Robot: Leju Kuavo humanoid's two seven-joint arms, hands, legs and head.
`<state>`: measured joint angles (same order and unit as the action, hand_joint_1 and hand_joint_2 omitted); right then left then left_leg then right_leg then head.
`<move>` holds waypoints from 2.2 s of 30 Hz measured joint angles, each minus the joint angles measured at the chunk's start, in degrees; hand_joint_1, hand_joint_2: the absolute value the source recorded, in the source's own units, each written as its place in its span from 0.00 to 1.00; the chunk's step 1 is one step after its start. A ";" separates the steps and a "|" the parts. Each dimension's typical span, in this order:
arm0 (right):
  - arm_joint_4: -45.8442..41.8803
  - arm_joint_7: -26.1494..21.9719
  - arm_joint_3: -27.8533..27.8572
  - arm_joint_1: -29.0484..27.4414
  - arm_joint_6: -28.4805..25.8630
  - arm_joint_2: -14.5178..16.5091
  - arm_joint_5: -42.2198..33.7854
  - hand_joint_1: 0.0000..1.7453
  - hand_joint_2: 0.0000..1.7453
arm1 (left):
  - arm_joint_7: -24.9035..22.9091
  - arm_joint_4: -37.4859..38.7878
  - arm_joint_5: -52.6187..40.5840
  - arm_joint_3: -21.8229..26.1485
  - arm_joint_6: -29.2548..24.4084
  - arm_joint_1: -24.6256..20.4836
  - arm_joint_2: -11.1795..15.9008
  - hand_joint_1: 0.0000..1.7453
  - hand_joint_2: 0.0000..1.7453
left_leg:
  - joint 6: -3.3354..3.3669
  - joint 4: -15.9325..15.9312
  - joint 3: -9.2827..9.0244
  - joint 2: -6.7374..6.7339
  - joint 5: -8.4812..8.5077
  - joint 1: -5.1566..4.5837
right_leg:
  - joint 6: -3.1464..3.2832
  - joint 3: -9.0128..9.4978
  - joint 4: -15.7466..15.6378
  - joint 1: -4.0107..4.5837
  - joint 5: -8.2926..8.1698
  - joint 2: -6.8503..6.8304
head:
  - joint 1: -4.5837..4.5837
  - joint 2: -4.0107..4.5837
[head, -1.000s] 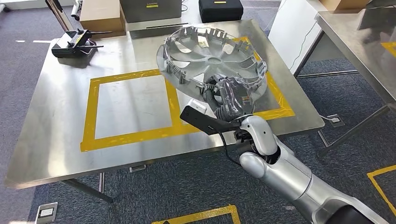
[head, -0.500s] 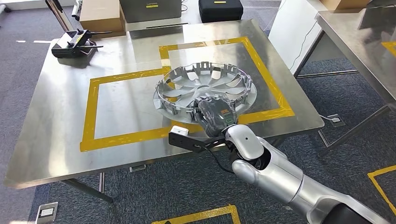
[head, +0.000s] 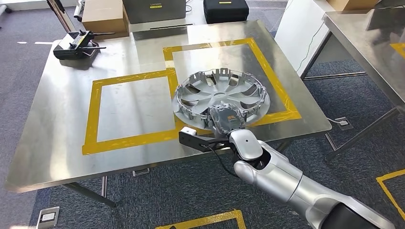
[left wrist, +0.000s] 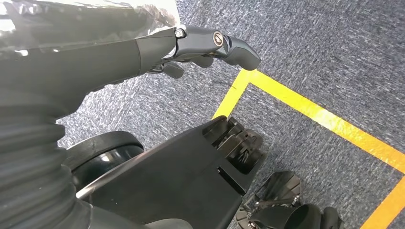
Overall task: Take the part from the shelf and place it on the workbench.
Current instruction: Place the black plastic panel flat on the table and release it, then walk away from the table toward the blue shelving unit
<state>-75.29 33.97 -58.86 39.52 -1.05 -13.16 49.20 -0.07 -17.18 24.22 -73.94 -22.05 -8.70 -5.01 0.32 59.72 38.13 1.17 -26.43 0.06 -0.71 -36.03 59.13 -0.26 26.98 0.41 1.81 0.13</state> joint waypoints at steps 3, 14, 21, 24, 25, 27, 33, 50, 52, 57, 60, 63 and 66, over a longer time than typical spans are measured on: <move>2.21 1.04 0.06 -0.42 0.93 0.00 -0.61 1.00 1.00 | 0.01 0.00 -0.22 0.00 -0.22 0.20 -0.01 0.00 1.00 | 0.00 0.00 -0.02 0.00 0.00 0.00 | 0.00 0.01 0.00 0.00 0.00 0.01 | 0.00 0.00; 6.29 1.99 -0.10 -1.50 3.80 0.78 -1.64 0.00 0.00 | 0.48 0.00 -1.04 0.02 -1.28 0.74 -0.33 0.00 1.00 | -0.04 -0.04 -0.09 -0.01 -0.01 0.00 | 0.01 0.03 0.01 0.01 0.00 0.05 | 0.00 0.00; 7.17 1.42 -0.08 -1.92 2.70 0.88 -2.47 0.00 0.00 | 0.70 0.00 -1.03 0.02 -1.63 0.84 -0.45 0.00 0.00 | -0.05 -0.05 -0.14 -0.01 -0.01 0.00 | 0.02 0.08 0.01 0.01 0.01 0.05 | 0.01 0.00; 7.21 0.32 0.15 -2.37 -0.10 0.92 -3.46 0.00 0.00 | 1.02 0.00 -1.14 0.02 -2.36 0.86 -0.46 0.00 0.00 | -0.06 -0.05 -0.16 -0.01 0.00 0.00 | 0.02 0.09 0.01 0.01 0.00 0.05 | 0.01 0.00; 7.19 -0.12 0.32 -2.49 -1.38 0.97 -3.94 0.00 0.00 | 1.15 0.00 -1.19 0.02 -2.60 0.87 -0.46 0.00 0.00 | -0.06 -0.05 -0.16 -0.01 0.00 0.00 | 0.02 0.09 0.01 0.01 0.00 0.06 | 0.01 0.00; 6.75 -1.38 0.81 -2.87 -4.67 1.08 -5.49 0.00 0.00 | 1.67 0.00 -1.25 0.03 -3.20 0.89 -0.47 0.00 0.00 | -0.07 -0.05 -0.18 -0.02 0.00 0.00 | 0.02 0.10 0.01 0.01 0.01 0.06 | 0.01 0.00; -0.47 -13.85 4.66 -6.91 -19.45 1.14 -22.24 0.00 0.00 | 5.63 0.01 0.60 0.59 -5.36 1.68 -0.45 0.00 0.00 | -0.10 -0.06 -0.24 -0.02 -0.02 0.01 | 0.04 0.14 0.00 0.01 0.03 0.06 | 0.01 0.00; -34.90 -39.47 11.90 -17.54 -28.82 -0.29 -47.35 0.00 0.00 | 8.37 0.04 5.08 3.93 -5.42 2.90 -0.20 0.00 0.00 | -0.26 -0.17 -1.00 -0.07 -0.32 0.00 | 0.20 0.80 -0.05 0.01 0.31 0.13 | 0.01 0.00; -37.22 -40.71 12.26 -18.63 -29.17 -0.54 -48.30 0.00 0.00 | 8.32 0.04 5.12 3.99 -5.43 2.89 -0.19 0.00 0.00 | -0.27 -0.18 -1.09 -0.07 -0.37 0.00 | 0.22 0.88 -0.05 0.01 0.36 0.13 | 0.01 0.00; -41.20 -42.54 12.91 -20.35 -29.54 -0.98 -50.20 0.00 0.00 | 7.50 0.01 5.14 4.31 -5.86 2.81 -0.16 0.00 0.00 | -0.28 -0.20 -1.27 -0.08 -0.46 0.00 | 0.25 1.04 -0.05 0.01 0.45 0.14 | -0.01 0.00; -42.67 -43.21 13.26 -21.13 -29.68 -1.23 -50.78 0.00 0.00 | 7.28 0.00 5.22 4.46 -6.15 2.80 -0.06 0.00 0.00 | -0.30 -0.19 -1.31 -0.07 -0.54 -0.02 | 0.25 1.10 -0.07 0.00 0.48 0.14 | 0.00 0.00; -43.54 -43.70 13.51 -21.71 -29.78 -1.31 -51.37 0.00 0.00 | 7.29 0.00 5.46 4.66 -6.23 2.80 0.12 0.00 0.00 | -0.26 -0.18 -1.34 -0.07 -0.62 -0.09 | 0.22 1.13 -0.10 -0.06 0.51 0.14 | 0.00 0.00; -43.92 -44.15 13.68 -21.97 -29.70 -1.35 -52.22 0.00 0.00 | 7.29 0.00 5.79 4.78 -6.23 2.82 0.28 0.00 0.00 | -0.10 -0.15 -1.38 -0.07 -0.73 -0.22 | 0.10 1.18 -0.10 -0.18 0.58 0.14 | -0.01 0.00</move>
<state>-119.21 -10.18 -45.18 17.55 -30.75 -14.51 -3.02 7.22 -17.18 30.02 -69.16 -28.28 -5.88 -4.72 0.21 59.57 36.76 1.10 -27.16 -0.16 -0.61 -34.84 59.03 -0.44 27.56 0.55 1.80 0.13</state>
